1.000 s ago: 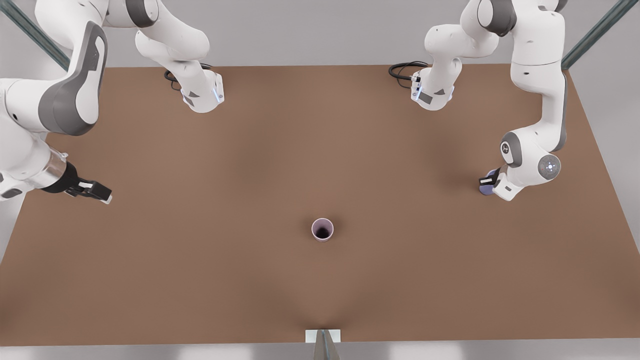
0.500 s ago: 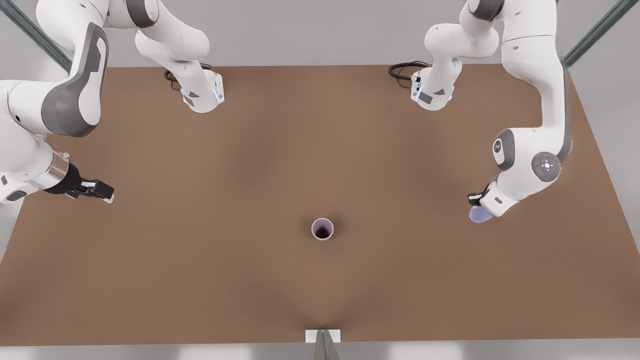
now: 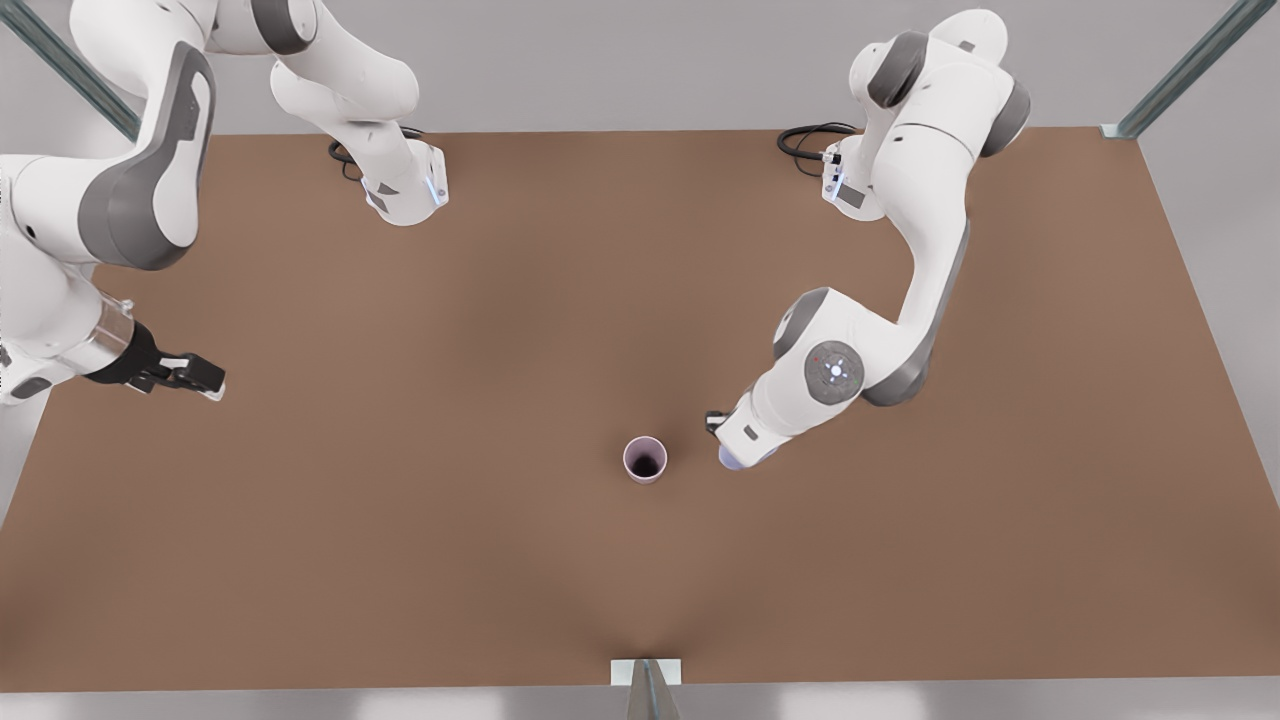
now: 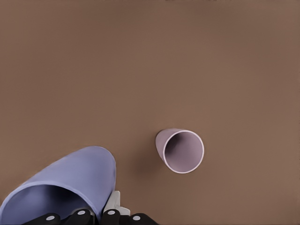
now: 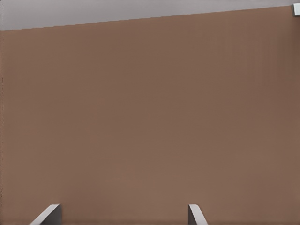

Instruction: Stack the cups, with the pink cup at the bottom and the purple cup at the top

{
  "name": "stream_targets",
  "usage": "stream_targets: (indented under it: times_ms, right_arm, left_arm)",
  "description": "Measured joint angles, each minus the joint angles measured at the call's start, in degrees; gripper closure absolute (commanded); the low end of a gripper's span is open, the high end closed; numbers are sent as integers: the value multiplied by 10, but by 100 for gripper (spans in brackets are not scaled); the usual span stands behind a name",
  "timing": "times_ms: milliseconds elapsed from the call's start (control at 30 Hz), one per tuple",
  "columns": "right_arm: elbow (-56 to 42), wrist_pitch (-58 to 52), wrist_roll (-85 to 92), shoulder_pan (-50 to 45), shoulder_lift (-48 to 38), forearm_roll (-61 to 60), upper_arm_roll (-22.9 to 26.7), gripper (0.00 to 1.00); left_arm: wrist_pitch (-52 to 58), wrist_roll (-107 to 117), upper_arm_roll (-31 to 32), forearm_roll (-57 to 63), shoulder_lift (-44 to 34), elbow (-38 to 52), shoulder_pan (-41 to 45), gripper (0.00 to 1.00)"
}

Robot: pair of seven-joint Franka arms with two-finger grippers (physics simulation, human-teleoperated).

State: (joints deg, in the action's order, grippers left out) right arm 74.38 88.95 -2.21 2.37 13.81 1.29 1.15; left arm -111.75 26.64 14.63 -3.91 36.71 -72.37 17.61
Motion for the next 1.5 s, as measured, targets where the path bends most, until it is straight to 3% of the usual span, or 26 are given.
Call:
stream_targets:
  times_ms: [200,700,1500]
  right_arm:
    - [-1,1,4,8,3,-2,2,0]
    - [-9,4,9,21,3,2,3,0]
    - [-11,6,11,28,3,0,3,0]
  left_arm:
    - [-57,92,-1,2,38,46,46,79]
    - [-194,250,-5,7,73,44,101,79]
    - [-151,345,-9,34,82,39,111,79]
